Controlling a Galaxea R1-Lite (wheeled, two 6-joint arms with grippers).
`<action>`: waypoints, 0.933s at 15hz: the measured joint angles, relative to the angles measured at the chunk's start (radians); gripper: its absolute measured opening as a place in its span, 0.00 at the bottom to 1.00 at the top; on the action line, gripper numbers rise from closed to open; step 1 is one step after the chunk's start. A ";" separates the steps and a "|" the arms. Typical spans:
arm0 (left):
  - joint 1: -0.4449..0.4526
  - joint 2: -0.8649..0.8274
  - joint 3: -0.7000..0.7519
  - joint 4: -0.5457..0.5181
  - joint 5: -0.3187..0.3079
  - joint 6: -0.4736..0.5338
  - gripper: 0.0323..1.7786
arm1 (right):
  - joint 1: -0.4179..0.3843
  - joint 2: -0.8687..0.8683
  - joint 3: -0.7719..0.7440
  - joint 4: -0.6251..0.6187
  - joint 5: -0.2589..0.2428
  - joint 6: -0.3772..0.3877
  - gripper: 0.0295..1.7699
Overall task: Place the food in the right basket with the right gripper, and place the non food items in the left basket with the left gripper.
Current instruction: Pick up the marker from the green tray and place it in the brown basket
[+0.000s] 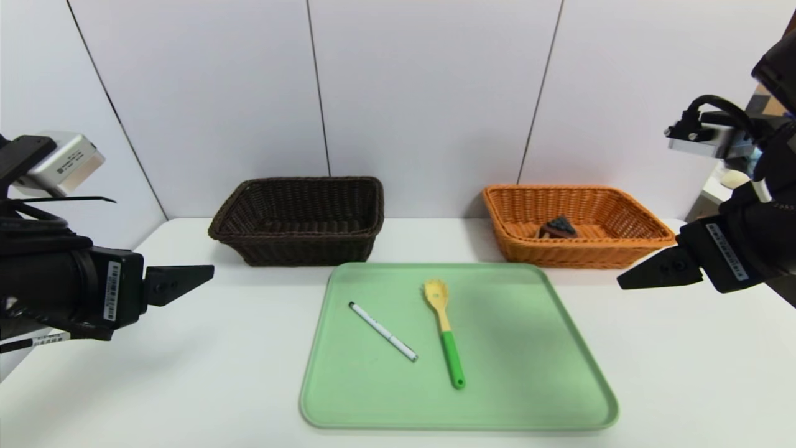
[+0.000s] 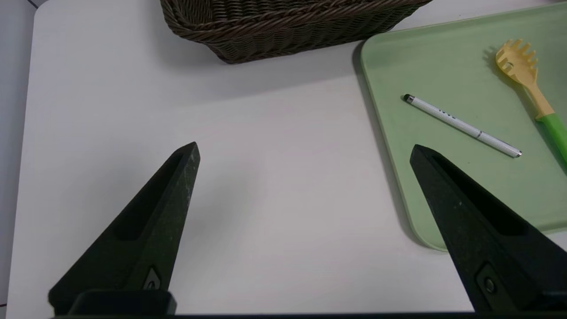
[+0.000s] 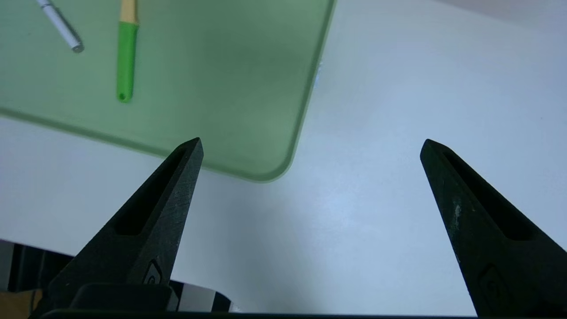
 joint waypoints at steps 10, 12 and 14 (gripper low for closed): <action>-0.141 0.215 -0.159 0.019 0.139 -0.138 0.95 | -0.053 -0.067 0.236 -0.150 -0.014 -0.005 0.96; -0.183 0.270 -0.223 0.058 0.162 -0.228 0.95 | -0.055 -0.069 0.238 -0.151 -0.015 -0.005 0.96; -0.222 0.315 -0.267 0.099 0.166 -0.278 0.95 | -0.055 -0.068 0.239 -0.151 -0.015 -0.004 0.96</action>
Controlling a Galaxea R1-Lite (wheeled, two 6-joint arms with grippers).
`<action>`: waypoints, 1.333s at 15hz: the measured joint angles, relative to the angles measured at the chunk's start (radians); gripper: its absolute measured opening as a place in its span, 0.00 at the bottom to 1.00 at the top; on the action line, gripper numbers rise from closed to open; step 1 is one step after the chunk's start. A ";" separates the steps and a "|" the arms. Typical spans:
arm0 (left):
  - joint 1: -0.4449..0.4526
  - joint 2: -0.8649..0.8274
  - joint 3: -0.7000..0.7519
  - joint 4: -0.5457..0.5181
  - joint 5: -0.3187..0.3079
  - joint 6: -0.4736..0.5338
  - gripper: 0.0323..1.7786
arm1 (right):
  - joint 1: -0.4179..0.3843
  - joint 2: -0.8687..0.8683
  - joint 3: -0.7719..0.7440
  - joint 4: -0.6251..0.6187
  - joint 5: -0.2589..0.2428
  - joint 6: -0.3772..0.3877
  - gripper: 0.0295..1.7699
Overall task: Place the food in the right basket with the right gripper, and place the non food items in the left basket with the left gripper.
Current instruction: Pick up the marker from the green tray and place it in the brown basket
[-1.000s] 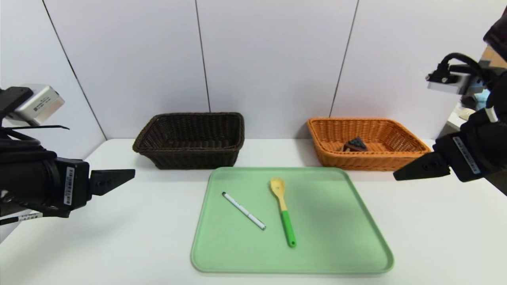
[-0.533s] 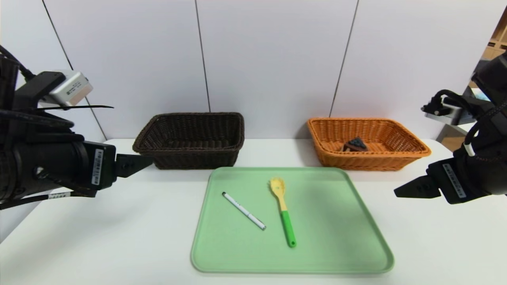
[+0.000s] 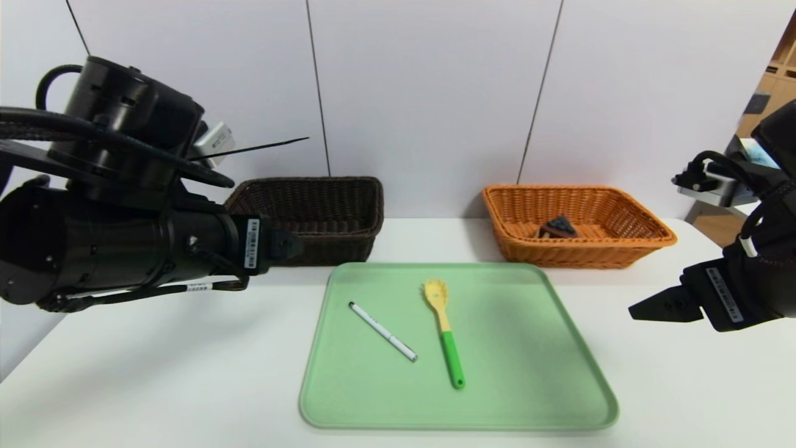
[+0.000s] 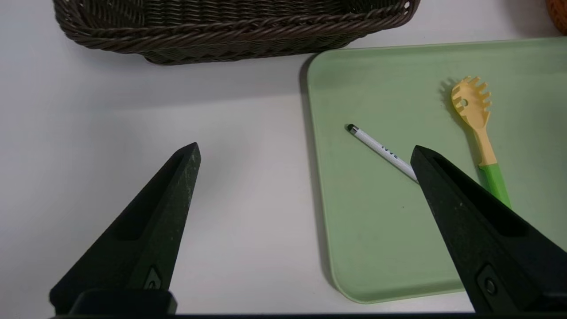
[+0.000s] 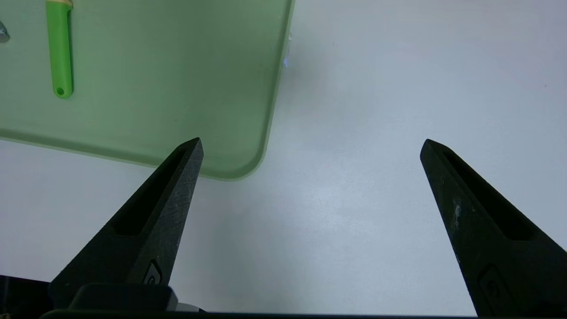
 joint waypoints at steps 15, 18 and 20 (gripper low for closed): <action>-0.217 0.375 -0.417 0.401 -0.080 -0.471 0.95 | -0.043 -0.002 0.038 -0.001 0.009 -0.001 0.96; -0.220 0.442 -0.519 0.514 -0.140 -0.563 0.95 | -0.048 -0.009 0.049 -0.001 0.016 0.000 0.96; -0.221 0.486 -0.574 0.548 -0.148 -0.606 0.95 | -0.054 -0.012 0.055 -0.001 0.020 -0.001 0.96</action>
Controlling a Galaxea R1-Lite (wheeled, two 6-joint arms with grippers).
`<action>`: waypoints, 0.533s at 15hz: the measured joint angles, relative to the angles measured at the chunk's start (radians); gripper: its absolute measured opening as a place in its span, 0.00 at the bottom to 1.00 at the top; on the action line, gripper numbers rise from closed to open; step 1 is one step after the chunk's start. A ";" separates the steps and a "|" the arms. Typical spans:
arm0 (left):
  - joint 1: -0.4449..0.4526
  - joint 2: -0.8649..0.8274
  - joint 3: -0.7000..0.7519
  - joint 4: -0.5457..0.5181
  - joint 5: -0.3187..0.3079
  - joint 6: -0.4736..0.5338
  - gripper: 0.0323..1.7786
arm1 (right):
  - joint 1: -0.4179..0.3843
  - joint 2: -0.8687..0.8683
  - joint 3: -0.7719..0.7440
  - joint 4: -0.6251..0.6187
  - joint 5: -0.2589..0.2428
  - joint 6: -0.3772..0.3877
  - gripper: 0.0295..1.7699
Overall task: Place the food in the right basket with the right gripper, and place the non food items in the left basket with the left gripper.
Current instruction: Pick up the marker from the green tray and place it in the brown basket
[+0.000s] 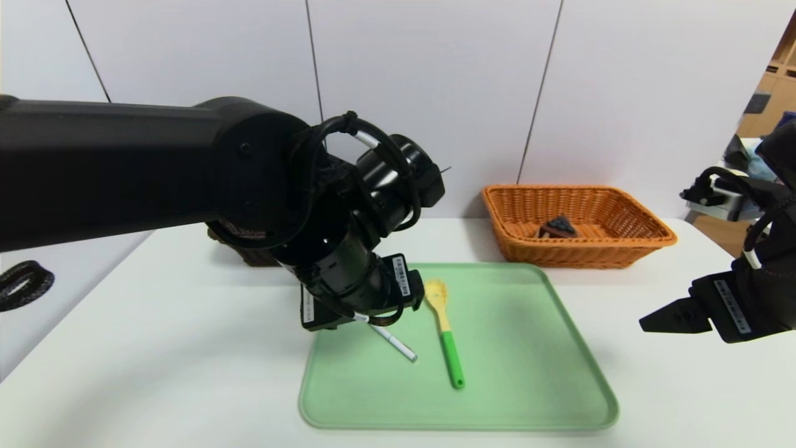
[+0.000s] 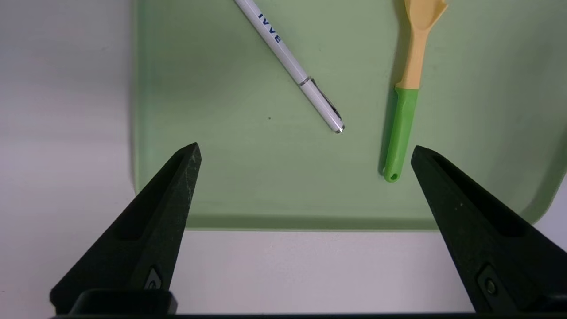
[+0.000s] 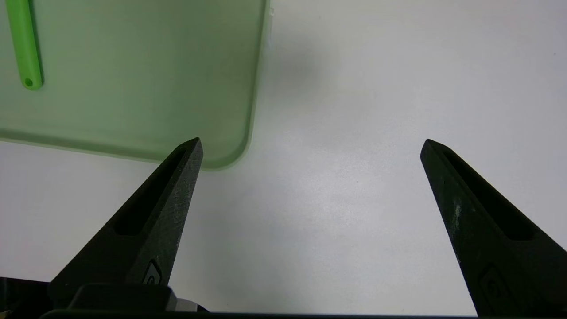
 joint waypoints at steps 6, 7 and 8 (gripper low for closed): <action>-0.002 0.101 -0.094 0.055 -0.028 -0.105 0.95 | -0.013 -0.004 0.007 -0.013 0.019 0.000 0.96; -0.001 0.111 -0.096 0.060 -0.029 -0.111 0.95 | -0.013 -0.004 0.007 -0.013 0.019 0.000 0.96; 0.003 0.119 -0.097 0.063 -0.032 -0.117 0.95 | -0.013 -0.004 0.008 -0.013 0.019 -0.001 0.96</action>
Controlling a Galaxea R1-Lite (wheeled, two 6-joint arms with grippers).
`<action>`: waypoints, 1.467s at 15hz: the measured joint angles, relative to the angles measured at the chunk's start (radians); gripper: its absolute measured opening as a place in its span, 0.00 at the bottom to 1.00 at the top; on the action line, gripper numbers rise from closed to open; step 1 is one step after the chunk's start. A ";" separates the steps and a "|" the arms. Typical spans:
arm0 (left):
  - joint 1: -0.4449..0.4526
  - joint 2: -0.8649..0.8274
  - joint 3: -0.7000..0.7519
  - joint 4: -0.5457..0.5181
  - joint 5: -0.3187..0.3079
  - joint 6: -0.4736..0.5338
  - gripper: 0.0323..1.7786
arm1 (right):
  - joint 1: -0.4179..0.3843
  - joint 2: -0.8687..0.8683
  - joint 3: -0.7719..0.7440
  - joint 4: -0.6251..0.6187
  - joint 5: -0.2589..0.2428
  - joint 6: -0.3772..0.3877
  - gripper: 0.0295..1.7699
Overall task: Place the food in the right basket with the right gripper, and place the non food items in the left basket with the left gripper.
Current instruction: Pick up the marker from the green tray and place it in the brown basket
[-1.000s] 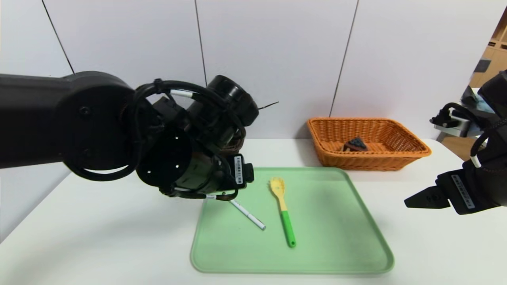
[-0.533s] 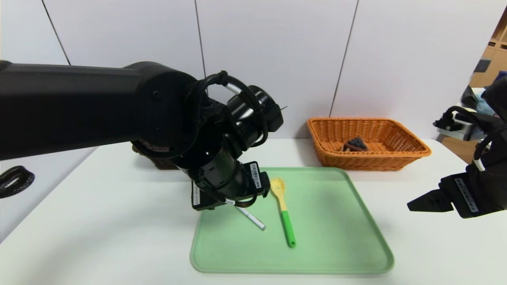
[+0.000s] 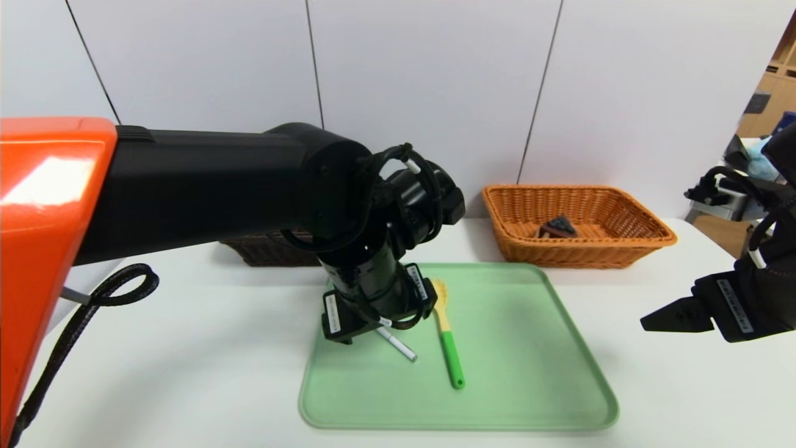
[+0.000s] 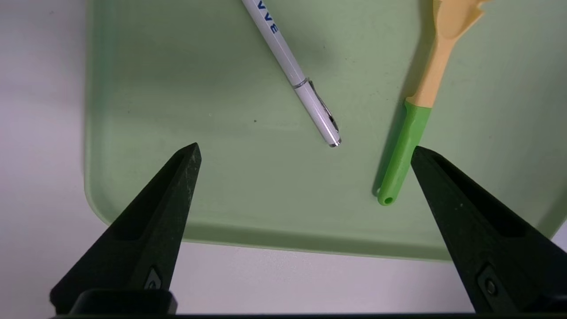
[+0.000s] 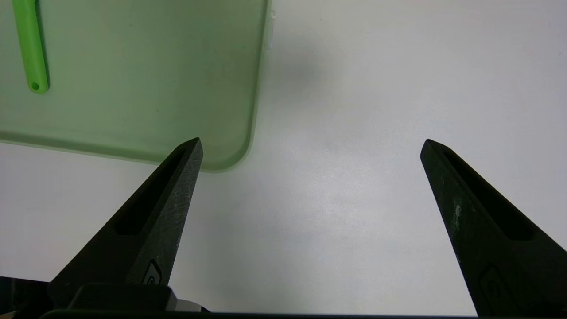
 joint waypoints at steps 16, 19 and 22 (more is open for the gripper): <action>0.097 0.157 -0.091 0.053 -0.033 -0.003 0.95 | 0.002 0.031 0.004 -0.055 0.001 -0.001 0.96; 0.097 0.166 -0.092 0.066 -0.033 0.000 0.95 | 0.002 0.035 0.004 -0.057 0.001 -0.001 0.96; 0.097 0.172 -0.092 0.067 -0.032 0.011 0.95 | 0.003 0.041 0.004 -0.074 0.000 -0.001 0.96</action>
